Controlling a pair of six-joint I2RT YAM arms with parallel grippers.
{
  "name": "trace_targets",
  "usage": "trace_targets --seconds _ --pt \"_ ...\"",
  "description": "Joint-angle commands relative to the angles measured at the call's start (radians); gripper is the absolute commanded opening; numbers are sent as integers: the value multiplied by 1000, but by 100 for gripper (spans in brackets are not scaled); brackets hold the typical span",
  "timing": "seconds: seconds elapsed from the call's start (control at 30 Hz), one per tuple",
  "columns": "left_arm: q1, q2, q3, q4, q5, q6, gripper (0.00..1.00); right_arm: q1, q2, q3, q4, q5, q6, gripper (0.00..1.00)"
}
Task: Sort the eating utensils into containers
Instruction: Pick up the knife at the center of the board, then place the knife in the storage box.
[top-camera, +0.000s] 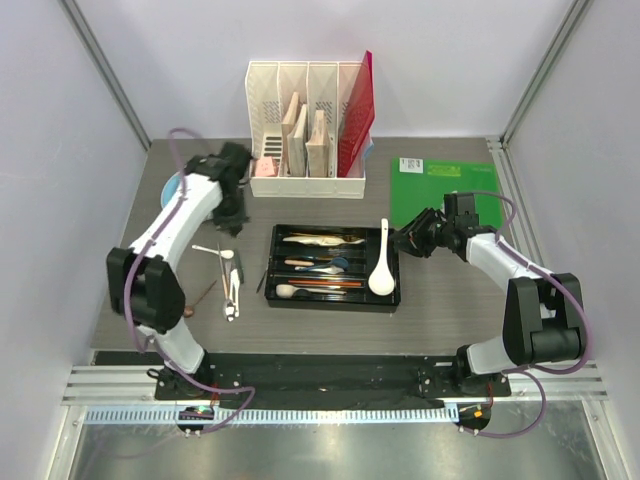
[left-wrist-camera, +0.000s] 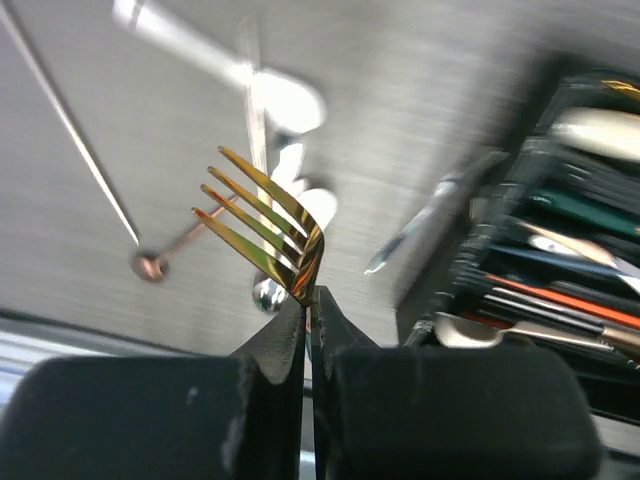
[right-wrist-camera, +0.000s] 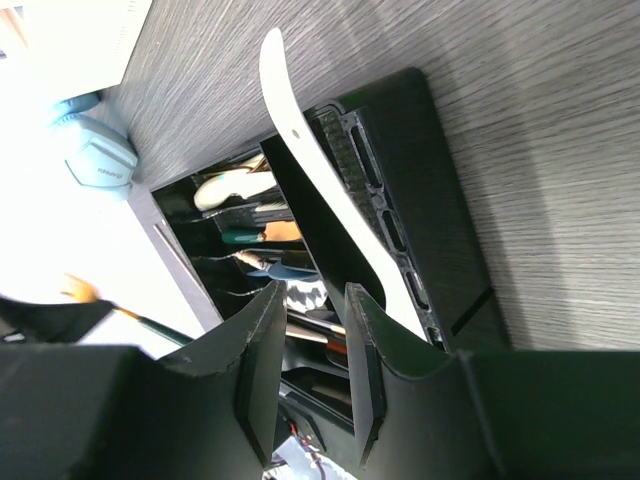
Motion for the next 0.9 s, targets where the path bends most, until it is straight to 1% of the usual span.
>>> trace_targets --seconds 0.0,0.07,0.1,0.13,0.2,0.33,0.4,0.47,0.5,0.53,0.57,0.6,0.63,0.67,0.7,0.77,0.8,0.83,0.87 --pt "-255 101 253 -139 -283 194 0 -3 -13 20 29 -40 19 35" --pt "-302 147 289 -81 -294 250 0 -2 -11 24 29 -43 15 35" --pt "-328 166 336 -72 -367 308 0 -2 -13 24 29 -41 17 35" --pt "-380 192 364 -65 -409 336 0 -3 -14 21 27 -43 17 35" --pt "-411 247 401 -30 -491 385 0 -2 -19 21 23 -41 14 35" --pt "-490 316 421 -1 -631 452 0 -3 -22 27 12 -47 9 35" --pt "-513 345 433 23 -663 474 0 -3 -18 24 9 -52 14 35" --pt "-550 359 430 72 -710 526 0 -3 -11 11 12 -55 19 35" --pt "-564 353 403 171 -725 579 0 -5 -13 4 14 -49 14 34" --pt "-584 348 378 254 -766 679 0 -3 -17 -18 14 -50 15 34" --pt "-617 339 320 337 -775 734 0 -3 -18 -28 12 -56 17 34" --pt "-636 319 292 508 -779 786 0 -3 -22 -45 11 -70 20 34" --pt "-648 315 268 580 -786 836 0 -3 -30 -53 6 -70 22 34" --pt "-667 313 262 627 -779 869 0 -5 -34 -56 3 -70 23 34" --pt "-674 318 275 652 -767 870 0 -3 -36 -53 -14 -69 19 34" --pt "-691 338 313 656 -713 868 0 -3 -42 -49 -28 -64 17 34" --pt "-711 344 312 665 -707 880 0 -5 -47 -47 -38 -59 19 34" --pt "-724 357 306 709 -710 897 0 -8 -51 -48 -42 -49 23 34" --pt "-733 364 276 737 -717 940 0 -8 -66 -52 -43 -44 26 34"
